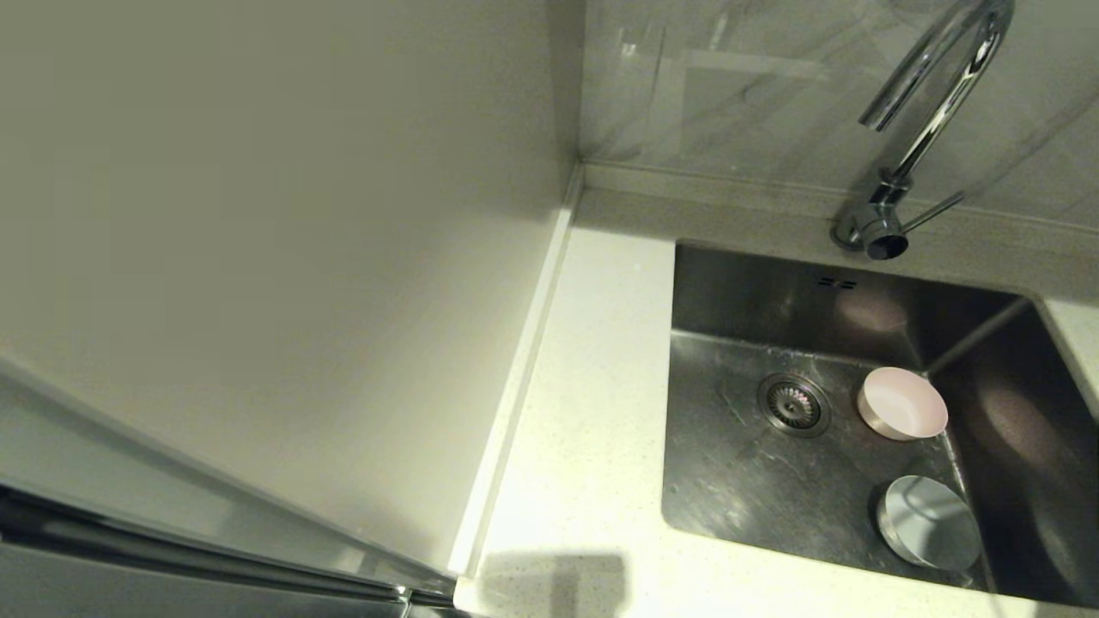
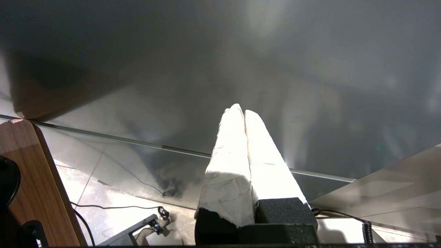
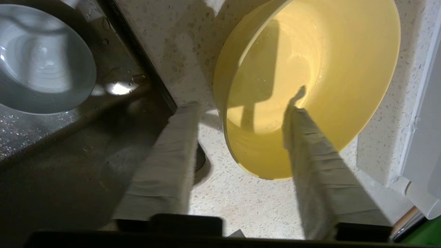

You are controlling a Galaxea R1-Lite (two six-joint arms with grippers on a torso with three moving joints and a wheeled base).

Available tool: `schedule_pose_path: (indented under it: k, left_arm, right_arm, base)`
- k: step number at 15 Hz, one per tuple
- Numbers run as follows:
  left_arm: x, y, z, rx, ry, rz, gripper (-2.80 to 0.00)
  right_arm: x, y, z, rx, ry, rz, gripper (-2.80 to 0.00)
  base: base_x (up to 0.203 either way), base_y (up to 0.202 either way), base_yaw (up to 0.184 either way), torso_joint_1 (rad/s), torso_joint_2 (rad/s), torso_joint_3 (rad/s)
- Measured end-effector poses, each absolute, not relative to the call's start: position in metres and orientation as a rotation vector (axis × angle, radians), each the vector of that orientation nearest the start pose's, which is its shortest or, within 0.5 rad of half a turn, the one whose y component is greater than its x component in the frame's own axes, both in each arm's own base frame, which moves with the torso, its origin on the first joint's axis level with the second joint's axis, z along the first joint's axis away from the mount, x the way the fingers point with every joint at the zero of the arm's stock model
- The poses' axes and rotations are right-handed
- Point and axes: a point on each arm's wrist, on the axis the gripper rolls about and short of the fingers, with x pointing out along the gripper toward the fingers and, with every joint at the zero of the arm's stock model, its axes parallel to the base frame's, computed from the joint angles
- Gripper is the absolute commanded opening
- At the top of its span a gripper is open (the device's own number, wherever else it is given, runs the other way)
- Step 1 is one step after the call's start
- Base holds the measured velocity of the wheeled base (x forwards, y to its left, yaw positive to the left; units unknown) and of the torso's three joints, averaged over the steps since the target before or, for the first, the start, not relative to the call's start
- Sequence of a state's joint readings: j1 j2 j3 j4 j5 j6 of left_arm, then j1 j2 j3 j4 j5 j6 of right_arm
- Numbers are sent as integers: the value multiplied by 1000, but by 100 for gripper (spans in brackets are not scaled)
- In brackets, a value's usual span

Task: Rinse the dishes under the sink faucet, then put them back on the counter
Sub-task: Put a bowl into the sink

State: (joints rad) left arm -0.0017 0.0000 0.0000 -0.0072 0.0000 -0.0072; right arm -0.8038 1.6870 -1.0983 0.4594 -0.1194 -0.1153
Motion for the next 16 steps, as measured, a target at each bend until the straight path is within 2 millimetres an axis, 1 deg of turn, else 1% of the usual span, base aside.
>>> schedule_pose_path:
  k: [11,14,16]
  left_arm:
    - [-23,0,76,-8,-7,-2,-280]
    - [-23,0,76,-7,-7,-2,-280]
    - [-23,0,76,-7,-7,-2,-280]
  right_arm:
    - [187,-197,175,268,1063,-766,-280]
    - [184,-190,183,289,1014,-692,-280]
    - [179,-177,194,282,958,-614,-280]
  base:
    - [0,0,0,0,0,0]
    - [0,0,0,0,0,0]
    - [0,0,0,0,0,0]
